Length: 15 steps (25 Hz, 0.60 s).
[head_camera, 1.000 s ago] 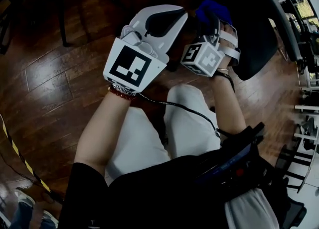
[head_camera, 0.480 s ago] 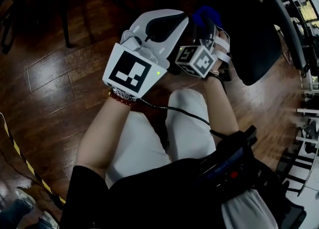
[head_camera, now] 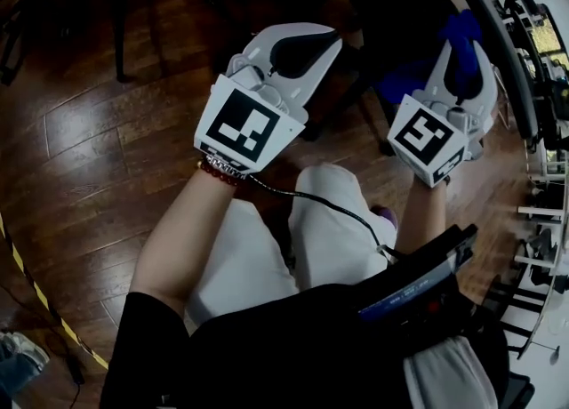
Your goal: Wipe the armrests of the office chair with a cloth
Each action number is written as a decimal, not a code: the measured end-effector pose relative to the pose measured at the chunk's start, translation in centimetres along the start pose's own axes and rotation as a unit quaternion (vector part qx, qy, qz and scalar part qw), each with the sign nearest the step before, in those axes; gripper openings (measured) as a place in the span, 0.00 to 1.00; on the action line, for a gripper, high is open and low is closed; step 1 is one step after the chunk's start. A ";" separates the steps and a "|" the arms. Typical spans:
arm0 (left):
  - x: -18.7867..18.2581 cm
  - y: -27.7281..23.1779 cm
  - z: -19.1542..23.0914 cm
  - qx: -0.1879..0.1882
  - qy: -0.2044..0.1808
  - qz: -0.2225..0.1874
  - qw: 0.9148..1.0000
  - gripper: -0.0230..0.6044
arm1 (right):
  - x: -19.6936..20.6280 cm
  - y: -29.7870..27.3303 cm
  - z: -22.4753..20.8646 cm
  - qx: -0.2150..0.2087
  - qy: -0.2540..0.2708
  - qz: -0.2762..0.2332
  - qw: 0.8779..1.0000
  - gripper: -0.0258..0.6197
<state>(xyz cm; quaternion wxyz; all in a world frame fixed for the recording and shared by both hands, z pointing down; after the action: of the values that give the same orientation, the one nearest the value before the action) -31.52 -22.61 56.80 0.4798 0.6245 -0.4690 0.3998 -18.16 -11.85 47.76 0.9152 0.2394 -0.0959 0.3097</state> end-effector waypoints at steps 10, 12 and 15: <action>-1.0 0.4 -0.2 -0.009 0.008 -0.006 1.000 0.04 | 1.2 -1.0 6.5 -0.052 0.055 0.003 0.997 0.15; -1.0 0.5 -0.2 -0.010 0.008 -0.005 1.000 0.04 | 1.3 -0.8 7.5 -0.046 0.069 -0.004 0.997 0.15; -1.1 0.6 -0.3 -0.011 0.008 -0.004 1.000 0.04 | 1.6 -0.3 9.3 -0.070 0.083 -0.007 0.994 0.15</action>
<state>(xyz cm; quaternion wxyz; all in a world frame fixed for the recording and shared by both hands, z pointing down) -32.40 -22.21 55.98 0.4921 0.6176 -0.4669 0.3980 -16.97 -15.89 56.23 0.9366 0.1489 -0.0395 0.3147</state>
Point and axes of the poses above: the fingertips, and each gripper's own axes: y backward along the fingers, z to its left, x out of its underside, the point moved 6 cm from there along y, backward along the fingers, and after that the axes turned 6 degrees about x, right-handed, at the moved point
